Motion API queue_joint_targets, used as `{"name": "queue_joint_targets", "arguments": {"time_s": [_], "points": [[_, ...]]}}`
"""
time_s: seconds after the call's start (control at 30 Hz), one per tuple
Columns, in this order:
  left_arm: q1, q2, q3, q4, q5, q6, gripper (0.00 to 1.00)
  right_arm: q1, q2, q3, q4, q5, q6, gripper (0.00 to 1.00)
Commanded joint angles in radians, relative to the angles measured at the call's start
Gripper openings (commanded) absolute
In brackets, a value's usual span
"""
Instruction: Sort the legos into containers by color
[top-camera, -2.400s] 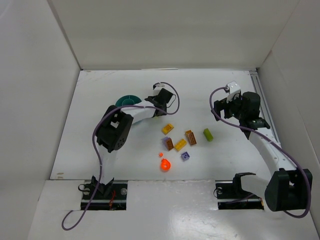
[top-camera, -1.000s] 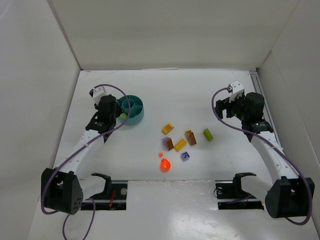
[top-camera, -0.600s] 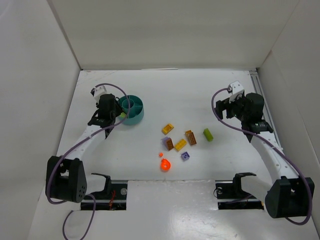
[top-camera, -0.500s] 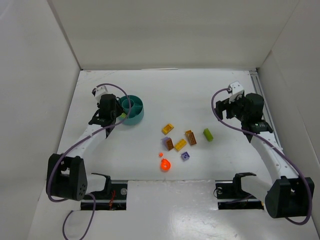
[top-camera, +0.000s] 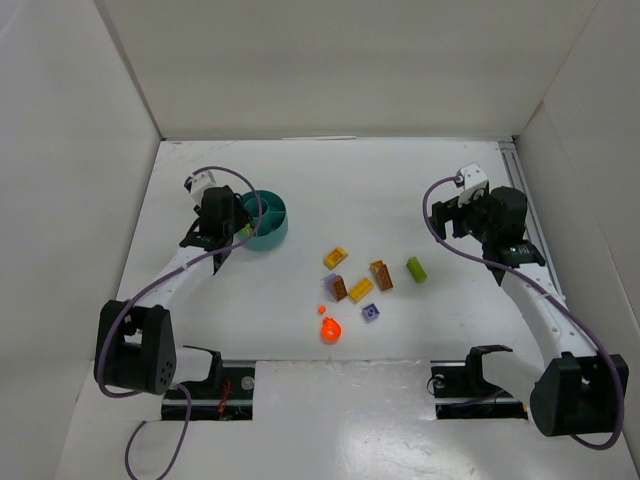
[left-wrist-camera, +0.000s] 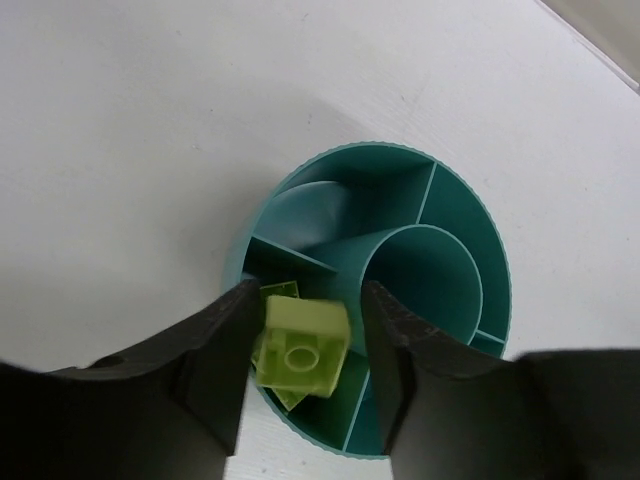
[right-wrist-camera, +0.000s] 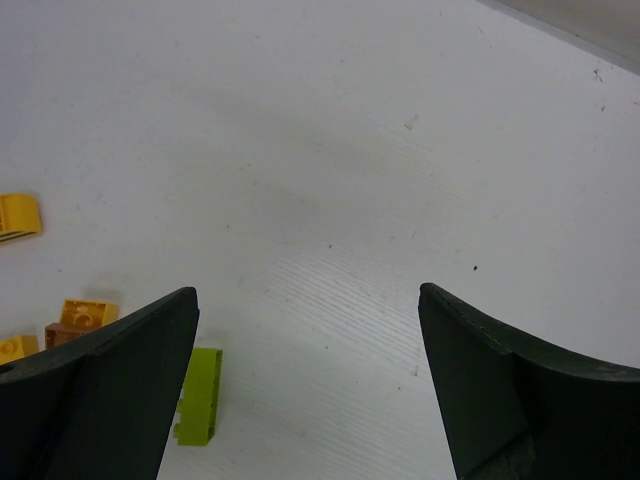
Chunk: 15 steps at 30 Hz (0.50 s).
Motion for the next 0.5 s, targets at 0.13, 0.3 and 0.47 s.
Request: {"name": "queue_joint_targets", "arguments": {"time_s": [0.13,0.3,0.47], "points": [[0.007,-0.014,0.014,0.026,0.005,-0.018,0.49,-0.008,-0.014,0.005,0.015,0.007,-0.004,0.95],[0.007,-0.089,0.023,-0.017,0.005,-0.018,0.66,-0.008,-0.014,-0.004,0.015,-0.035,-0.014,0.95],[0.007,-0.238,0.023,-0.102,0.030,0.005,1.00,0.070,-0.043,-0.004,0.015,-0.059,-0.056,0.96]]}}
